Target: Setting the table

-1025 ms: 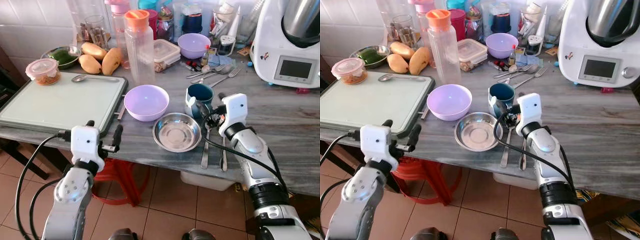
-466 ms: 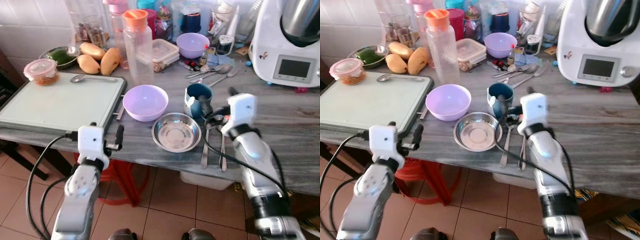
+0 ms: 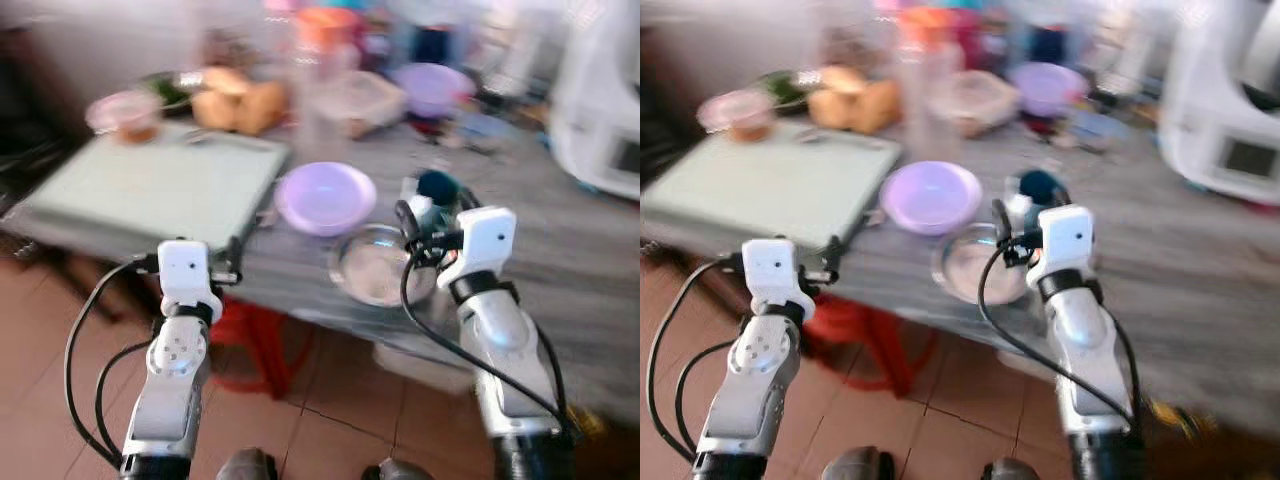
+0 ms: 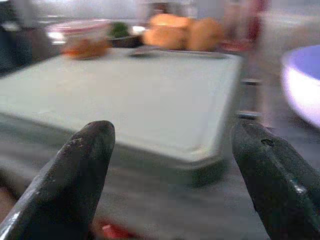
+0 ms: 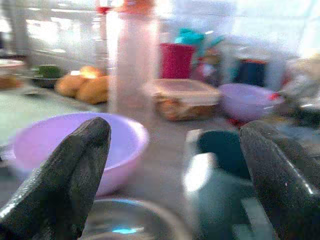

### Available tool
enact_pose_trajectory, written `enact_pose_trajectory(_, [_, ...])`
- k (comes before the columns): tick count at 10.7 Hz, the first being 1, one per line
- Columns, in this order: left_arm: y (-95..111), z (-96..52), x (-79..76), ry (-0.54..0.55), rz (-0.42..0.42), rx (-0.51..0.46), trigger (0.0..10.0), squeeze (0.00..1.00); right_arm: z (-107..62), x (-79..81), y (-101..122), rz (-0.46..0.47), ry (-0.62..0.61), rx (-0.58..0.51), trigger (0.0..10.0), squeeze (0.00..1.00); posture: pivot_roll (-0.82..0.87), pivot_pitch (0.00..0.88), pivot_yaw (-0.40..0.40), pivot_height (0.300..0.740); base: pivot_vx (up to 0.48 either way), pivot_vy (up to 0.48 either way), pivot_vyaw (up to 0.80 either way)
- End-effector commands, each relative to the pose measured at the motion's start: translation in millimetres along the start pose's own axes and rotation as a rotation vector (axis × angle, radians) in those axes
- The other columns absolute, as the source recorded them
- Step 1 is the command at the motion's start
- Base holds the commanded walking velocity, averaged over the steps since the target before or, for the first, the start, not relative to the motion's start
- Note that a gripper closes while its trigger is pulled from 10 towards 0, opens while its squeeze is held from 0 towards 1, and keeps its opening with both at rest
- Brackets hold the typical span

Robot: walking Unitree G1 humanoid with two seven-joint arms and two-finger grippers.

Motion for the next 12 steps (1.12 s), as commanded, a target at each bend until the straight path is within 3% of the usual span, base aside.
enact_pose_trajectory(1, [0.8,1.9,1.3,0.018,0.021,-0.005,10.0,0.00,-1.0,8.1,1.8,0.017,0.022,0.002,10.0,0.00,-0.04,0.000,0.021,0.740,0.000,0.000,0.80])
enact_pose_trajectory(2, [0.4,3.0,4.5,0.042,0.036,-0.008,10.0,0.00,-1.5,15.5,3.4,0.021,0.044,0.001,10.0,0.00,-0.03,0.000,0.017,0.740,0.000,0.000,0.80])
enact_pose_trajectory(5, [-4.0,6.8,16.2,0.099,0.043,-0.002,10.0,0.00,-1.7,15.5,2.1,0.036,0.046,0.020,10.0,0.00,-0.02,0.000,0.001,0.740,0.000,0.000,0.80])
enact_pose_trajectory(10, [-6.3,9.6,12.5,0.092,0.048,-0.001,10.0,0.00,-0.8,22.4,-3.7,0.058,0.088,0.040,10.0,0.00,-0.02,0.000,0.007,0.740,0.000,0.272,0.80])
enact_pose_trajectory(12, [-6.5,10.7,11.2,0.088,0.050,-0.007,10.0,0.00,-1.6,22.4,-5.1,0.061,0.095,0.044,10.0,0.00,-0.02,0.000,0.008,0.740,0.000,0.000,0.80])
Point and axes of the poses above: a point about 5 cm out from each wrist's last joint towards the gripper, its own z axis pointing out of the wrist towards the gripper, its own y axis along the axis of the wrist's last joint, x = y × z, the point moved 6 cm from there along z, pointing out of the wrist towards the gripper, and after that the axes turned 3 degrees about z, right-handed, at the moved point
